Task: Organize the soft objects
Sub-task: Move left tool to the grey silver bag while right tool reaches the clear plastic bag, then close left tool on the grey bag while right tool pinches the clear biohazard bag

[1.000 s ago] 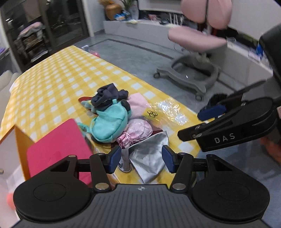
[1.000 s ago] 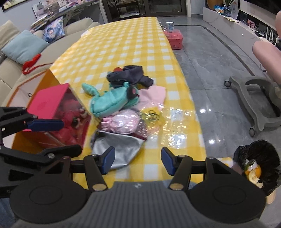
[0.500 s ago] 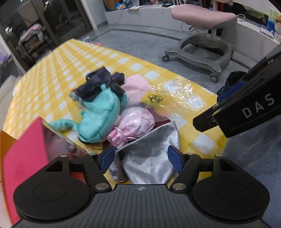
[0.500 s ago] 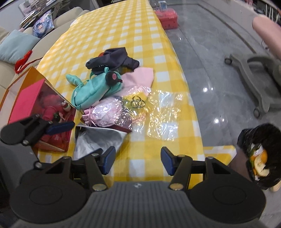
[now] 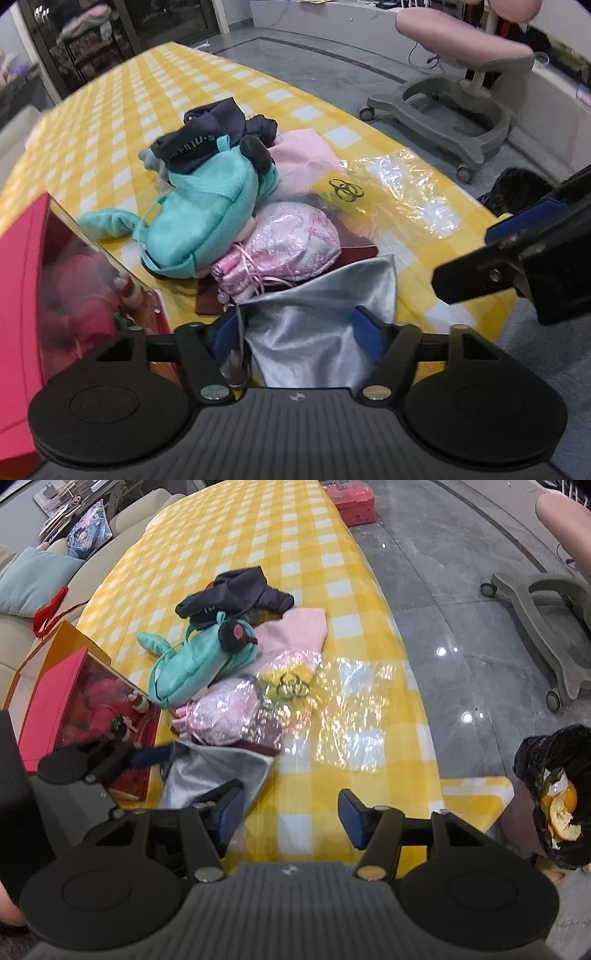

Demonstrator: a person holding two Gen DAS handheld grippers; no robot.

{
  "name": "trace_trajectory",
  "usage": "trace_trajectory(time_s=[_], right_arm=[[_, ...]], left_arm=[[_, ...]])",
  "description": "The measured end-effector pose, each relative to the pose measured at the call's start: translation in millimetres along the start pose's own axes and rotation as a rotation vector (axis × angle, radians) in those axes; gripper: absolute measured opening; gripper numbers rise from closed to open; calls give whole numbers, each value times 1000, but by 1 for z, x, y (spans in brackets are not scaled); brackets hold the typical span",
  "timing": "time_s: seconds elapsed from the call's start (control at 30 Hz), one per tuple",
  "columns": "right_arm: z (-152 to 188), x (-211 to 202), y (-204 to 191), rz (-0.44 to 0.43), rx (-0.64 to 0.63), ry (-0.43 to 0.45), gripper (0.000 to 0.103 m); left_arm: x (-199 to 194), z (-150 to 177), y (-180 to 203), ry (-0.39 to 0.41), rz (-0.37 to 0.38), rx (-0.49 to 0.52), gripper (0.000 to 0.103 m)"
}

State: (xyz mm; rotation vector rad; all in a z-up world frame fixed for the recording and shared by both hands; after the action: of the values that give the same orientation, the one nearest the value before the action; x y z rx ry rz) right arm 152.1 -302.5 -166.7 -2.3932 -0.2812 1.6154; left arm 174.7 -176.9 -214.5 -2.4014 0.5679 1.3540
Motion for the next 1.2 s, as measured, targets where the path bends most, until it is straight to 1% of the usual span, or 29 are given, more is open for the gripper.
trace_trajectory(time_s=[0.03,0.07,0.1,0.13,0.17,0.2,0.23,0.27,0.3,0.33,0.37,0.43,0.5,0.57,0.6,0.67,0.7,0.73,0.77,0.83,0.93,1.0,1.03,1.07,1.1,1.13,1.17,1.2], right_arm=[[-3,1,1,9,-4,6,57],[-7,2,3,24,-9,11,58],[-11,4,5,48,-14,17,59],[-15,5,7,69,-19,21,64],[-19,8,9,90,-20,19,74],[-22,11,12,105,-18,12,76],[-24,13,13,112,-17,5,77],[-26,16,14,114,-19,0,77],[-28,18,14,113,-24,-1,77],[-29,19,13,110,-33,-3,78],[-31,21,11,102,-50,-4,79],[-32,24,4,80,-92,-12,80],[-34,29,-1,67,-124,-25,80],[-38,34,-4,57,-143,-35,80],[-40,38,-5,57,-151,-42,80],[-44,48,-6,74,-169,-72,81],[-45,54,-6,82,-182,-94,81],[-44,58,-8,82,-192,-115,81],[-43,62,-8,80,-200,-136,81],[-41,67,-9,77,-211,-163,82],[-41,68,-11,80,-226,-166,83],[-40,70,-14,100,-258,-170,80],[-40,70,-16,118,-273,-168,74],[-39,69,-17,141,-291,-163,66],[-39,69,-18,161,-310,-154,62],[-40,68,-18,169,-317,-148,56],[-40,67,-18,170,-315,-140,47],[-41,65,-16,174,-310,-129,41]], left_arm=[[0,1,-1,-5,21,-23,62],[-1,2,-2,-10,40,-45,61],[-1,2,-1,-11,41,-48,57],[-2,2,0,-6,46,-42,54],[-2,2,1,-4,50,-37,52],[-3,2,2,-2,52,-34,46],[-3,2,4,-2,53,-31,32],[-3,2,5,-1,55,-26,23],[-4,1,4,1,36,-20,13],[-4,1,3,-1,28,-13,7],[-5,0,2,-6,38,-25,5],[-12,-1,-2,-2,56,-70,4],[-21,-3,-5,10,44,-69,4],[-29,-1,-6,-1,28,-57,4],[-31,1,-8,-20,16,-57,4],[-33,6,-11,-65,-34,-53,4],[-35,8,-11,-74,-57,-26,4],[-37,9,-10,-79,-65,-11,5],[-39,10,-10,-89,-65,-7,5],[-43,12,-12,-96,-41,-26,6],[-46,16,-14,-101,-36,-34,8],[-48,18,-15,-106,-48,-36,8],[-48,19,-15,-108,-45,-37,8],[-48,21,-16,-114,-44,-40,8],[-48,21,-16,-117,-45,-43,8],[-49,21,-16,-116,-44,-43,8],[-50,21,-16,-114,-43,-42,9],[-51,22,-16,-112,-43,-43,9]])
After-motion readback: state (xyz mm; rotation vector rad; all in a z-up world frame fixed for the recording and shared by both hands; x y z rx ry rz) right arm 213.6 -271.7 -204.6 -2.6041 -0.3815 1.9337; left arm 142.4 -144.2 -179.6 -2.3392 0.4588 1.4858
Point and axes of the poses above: each gripper's, at about its wrist camera, not at the fingertips, and x roughly the way its jaws point, y to its right, z to its underside, the point moved 8 cm from there along x, roughly the way its jaws point, and after that the axes turned 4 degrees about -x, right-handed, at the moved point
